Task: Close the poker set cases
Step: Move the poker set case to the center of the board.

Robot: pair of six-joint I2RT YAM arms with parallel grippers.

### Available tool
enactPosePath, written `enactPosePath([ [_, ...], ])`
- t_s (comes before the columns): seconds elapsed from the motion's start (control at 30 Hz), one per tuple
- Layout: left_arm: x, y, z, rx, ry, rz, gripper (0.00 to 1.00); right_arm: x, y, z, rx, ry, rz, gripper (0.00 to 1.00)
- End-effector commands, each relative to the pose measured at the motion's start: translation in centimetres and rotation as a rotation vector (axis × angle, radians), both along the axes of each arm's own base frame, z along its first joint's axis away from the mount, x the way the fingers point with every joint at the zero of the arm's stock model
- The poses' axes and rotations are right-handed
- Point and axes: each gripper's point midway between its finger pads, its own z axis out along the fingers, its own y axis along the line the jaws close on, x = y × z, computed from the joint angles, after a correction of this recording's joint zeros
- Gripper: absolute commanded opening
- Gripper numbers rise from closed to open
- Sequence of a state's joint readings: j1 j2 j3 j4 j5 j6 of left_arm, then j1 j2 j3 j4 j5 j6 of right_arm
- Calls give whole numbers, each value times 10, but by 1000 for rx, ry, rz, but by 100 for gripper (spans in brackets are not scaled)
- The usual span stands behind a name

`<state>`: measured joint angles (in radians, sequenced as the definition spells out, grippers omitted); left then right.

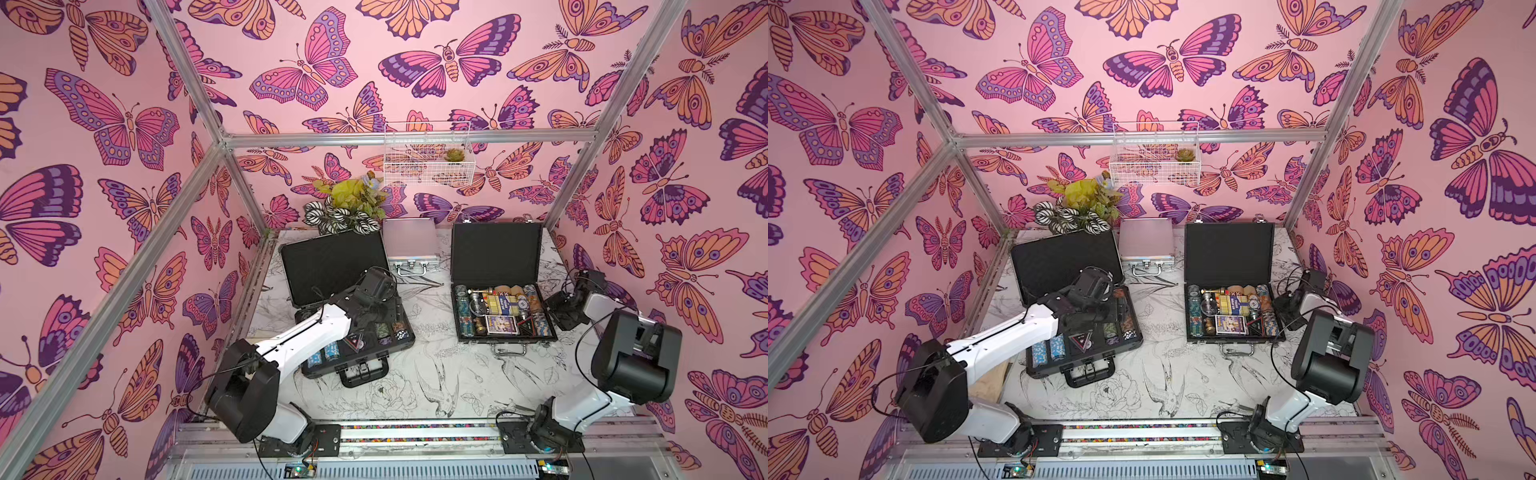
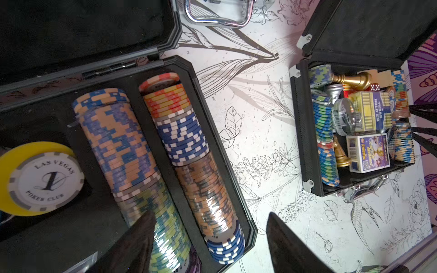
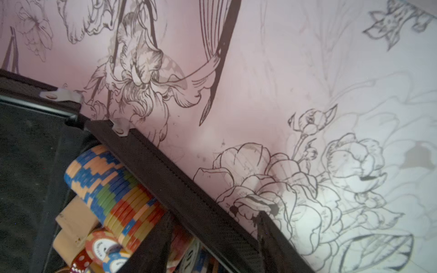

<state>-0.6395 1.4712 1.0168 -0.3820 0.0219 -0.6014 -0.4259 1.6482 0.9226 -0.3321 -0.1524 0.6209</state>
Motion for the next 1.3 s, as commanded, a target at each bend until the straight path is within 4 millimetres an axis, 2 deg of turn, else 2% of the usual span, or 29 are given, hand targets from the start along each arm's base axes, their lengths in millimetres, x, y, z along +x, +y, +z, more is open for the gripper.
enactPosePath([
  [0.0, 7, -2, 7, -6, -23, -14, 75, -32, 54, -19, 153, 119, 111, 59],
  [0.4, 10, -4, 7, -8, -22, -19, 75, -48, 69, -21, 123, 154, 136, 59],
  [0.43, 11, -4, 8, -9, -23, -18, 75, -46, 71, -12, 112, 128, 145, 59],
  [0.67, 13, -5, 8, -15, -19, -18, 75, -43, 91, -8, 107, 128, 204, 59],
  [0.8, 13, -5, 9, -15, -21, -18, 75, -39, 84, 0, 61, 132, 204, 59],
  [0.97, 12, -2, 7, -10, -19, -14, 75, -23, 67, 26, -26, 103, 197, 60],
  [1.1, 11, 0, 4, -3, -13, -10, 75, -2, 59, 63, -94, 37, 207, 59],
  [1.17, 11, 1, 2, 0, -9, -8, 75, 9, 65, 81, -108, -4, 229, 59],
  [1.27, 12, 1, 1, 1, -7, -7, 75, 31, 86, 107, -101, -90, 263, 59],
])
